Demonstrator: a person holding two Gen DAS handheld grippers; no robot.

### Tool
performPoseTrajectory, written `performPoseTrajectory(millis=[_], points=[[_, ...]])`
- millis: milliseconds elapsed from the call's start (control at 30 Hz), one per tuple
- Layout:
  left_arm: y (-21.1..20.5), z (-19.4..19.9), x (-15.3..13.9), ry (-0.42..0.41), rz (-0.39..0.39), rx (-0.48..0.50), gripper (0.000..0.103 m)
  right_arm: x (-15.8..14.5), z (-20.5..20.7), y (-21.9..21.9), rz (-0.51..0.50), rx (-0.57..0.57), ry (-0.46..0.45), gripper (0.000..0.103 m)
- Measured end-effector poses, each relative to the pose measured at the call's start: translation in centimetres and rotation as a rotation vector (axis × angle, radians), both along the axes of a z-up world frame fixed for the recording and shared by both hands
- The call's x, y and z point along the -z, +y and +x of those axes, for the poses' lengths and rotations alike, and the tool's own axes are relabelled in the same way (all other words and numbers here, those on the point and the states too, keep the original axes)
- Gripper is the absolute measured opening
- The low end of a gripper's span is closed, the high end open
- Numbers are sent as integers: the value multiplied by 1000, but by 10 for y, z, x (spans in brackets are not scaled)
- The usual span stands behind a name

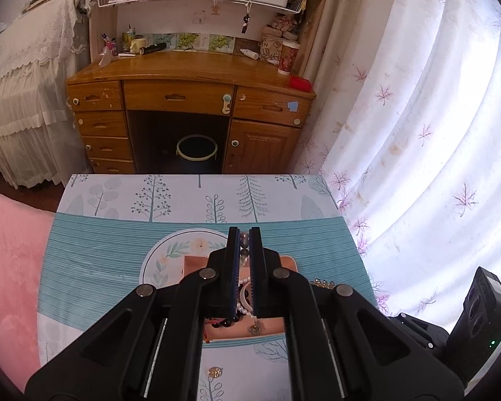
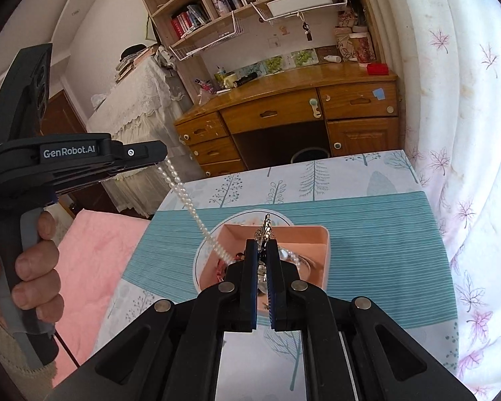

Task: Organize jewelry
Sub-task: 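Carry the necklace and comb into the pink tray and open both tools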

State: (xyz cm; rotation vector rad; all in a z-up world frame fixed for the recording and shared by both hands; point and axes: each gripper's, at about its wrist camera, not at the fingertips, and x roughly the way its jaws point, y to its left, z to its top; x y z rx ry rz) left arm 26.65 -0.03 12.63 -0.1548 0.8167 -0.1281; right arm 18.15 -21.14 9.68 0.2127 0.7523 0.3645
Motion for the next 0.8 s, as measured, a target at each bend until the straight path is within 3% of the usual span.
performPoseTrajectory(millis=[167,433,700,767,800], points=[[5,16,27,33,17,-7,3,6,20,7,17,-4,19,4],[15,38,110,185,64,-12,3,20,41,23,18,-12,38,4],[37,41,155,289,12,-33,4,30,65,41,30,-35,70,4],[42,35,158,298,4,-39,12,34,69,44,39,-45,84,4],[44,32,160,299,0,-40,25,37,72,47,41,-49,92,4]])
